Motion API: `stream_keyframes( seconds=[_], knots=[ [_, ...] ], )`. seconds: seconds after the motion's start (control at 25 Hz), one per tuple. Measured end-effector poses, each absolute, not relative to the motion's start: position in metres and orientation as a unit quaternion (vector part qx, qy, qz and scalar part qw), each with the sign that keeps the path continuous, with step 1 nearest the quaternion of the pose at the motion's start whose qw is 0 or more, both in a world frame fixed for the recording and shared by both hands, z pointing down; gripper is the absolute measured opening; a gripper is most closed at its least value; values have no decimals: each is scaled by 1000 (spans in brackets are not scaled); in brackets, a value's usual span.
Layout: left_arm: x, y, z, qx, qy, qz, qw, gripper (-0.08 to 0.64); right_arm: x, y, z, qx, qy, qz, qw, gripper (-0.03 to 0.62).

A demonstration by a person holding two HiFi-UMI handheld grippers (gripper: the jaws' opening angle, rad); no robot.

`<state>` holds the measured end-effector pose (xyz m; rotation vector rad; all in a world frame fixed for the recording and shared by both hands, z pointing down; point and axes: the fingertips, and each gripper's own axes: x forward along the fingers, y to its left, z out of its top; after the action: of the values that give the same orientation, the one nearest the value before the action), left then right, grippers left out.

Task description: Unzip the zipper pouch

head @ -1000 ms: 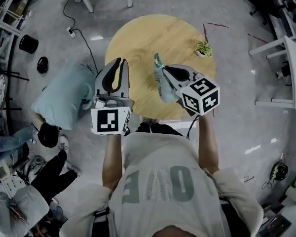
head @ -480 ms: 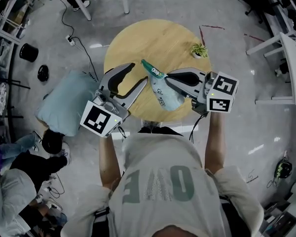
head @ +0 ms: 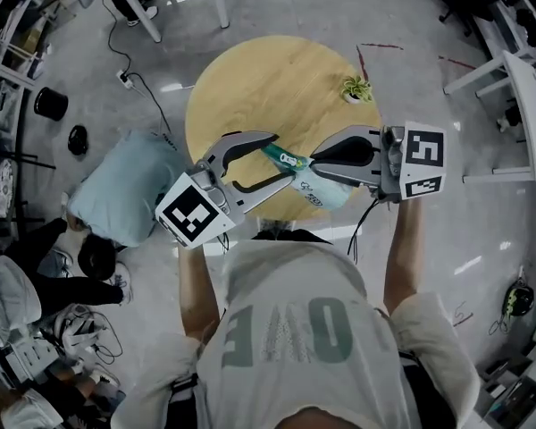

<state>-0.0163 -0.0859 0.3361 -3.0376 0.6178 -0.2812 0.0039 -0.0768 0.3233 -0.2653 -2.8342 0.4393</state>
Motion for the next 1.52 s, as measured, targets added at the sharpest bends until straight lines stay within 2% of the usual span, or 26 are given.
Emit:
stream_keyframes(
  seconds=[0.28,0.36,0.52,0.56,0.64,0.72,0.84,0.96,1.12,1.52],
  knots=[
    [-3,-73,341,-983,150,-106,0,205,7,-64,324,-116,-973,145,133,35],
    [-2,-72,344,-983,146,-112,1,131,8,-66,325,-109,-975,145,131,35],
    [-3,-78,335,-981,168,-99,17,64,9,-75,316,-70,-985,127,98,38],
    [-5,-80,333,-980,174,-100,20,64,8,-76,311,-60,-987,118,89,58],
    [-8,-82,330,-978,181,-104,29,64,3,-74,307,-44,-990,97,89,243],
    [-11,-84,328,-975,188,-109,39,64,-5,-73,310,-28,-990,70,117,255],
    [-10,-85,329,-971,198,-127,42,64,-12,-74,318,-3,-987,39,154,245],
    [-9,-85,333,-967,205,-144,42,64,-13,-78,323,27,-986,32,161,86],
    [-14,-87,335,-966,216,-137,32,64,-16,-79,325,37,-988,39,144,51],
    [-29,-99,308,-964,262,-9,-49,123,0,-97,311,122,-981,-72,130,40]
  ],
)
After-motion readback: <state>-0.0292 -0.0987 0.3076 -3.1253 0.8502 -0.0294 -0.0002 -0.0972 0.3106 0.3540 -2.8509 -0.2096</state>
